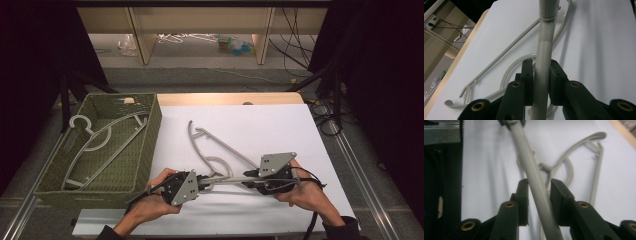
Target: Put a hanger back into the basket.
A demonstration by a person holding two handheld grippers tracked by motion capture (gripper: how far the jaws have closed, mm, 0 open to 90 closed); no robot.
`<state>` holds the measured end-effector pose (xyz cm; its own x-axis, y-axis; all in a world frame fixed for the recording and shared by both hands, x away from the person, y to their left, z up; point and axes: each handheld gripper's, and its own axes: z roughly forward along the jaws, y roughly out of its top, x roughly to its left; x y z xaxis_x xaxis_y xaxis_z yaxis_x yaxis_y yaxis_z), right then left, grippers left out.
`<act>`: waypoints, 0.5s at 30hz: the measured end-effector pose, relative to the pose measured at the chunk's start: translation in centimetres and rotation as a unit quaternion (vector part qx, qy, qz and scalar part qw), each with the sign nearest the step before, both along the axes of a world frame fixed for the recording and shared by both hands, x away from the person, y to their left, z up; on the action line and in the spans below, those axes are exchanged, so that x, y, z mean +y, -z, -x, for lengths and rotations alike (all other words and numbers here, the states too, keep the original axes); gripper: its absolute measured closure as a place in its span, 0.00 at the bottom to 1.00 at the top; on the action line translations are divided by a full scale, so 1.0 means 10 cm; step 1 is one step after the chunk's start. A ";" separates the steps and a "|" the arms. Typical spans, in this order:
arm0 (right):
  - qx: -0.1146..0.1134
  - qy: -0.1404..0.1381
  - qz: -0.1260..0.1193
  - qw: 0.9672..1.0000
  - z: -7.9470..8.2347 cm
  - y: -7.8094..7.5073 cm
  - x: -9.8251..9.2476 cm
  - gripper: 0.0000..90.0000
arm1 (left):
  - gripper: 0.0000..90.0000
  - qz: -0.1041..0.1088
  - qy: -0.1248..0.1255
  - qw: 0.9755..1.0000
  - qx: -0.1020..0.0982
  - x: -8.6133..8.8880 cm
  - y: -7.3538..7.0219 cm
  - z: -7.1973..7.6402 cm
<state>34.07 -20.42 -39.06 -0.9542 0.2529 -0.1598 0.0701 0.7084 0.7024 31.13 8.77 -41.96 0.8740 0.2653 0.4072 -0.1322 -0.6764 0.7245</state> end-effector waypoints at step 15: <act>-0.014 0.101 -0.046 0.994 -0.03 -0.03 0.03 0.44 | 0.87 0.062 -0.089 0.984 0.140 0.07 -0.09 -0.04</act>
<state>34.41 -20.14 -38.72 -0.8784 0.4527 -0.1534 0.1832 0.6153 0.7667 31.51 9.43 -41.06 0.8828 0.4562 0.1121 0.1961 -0.5747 0.7945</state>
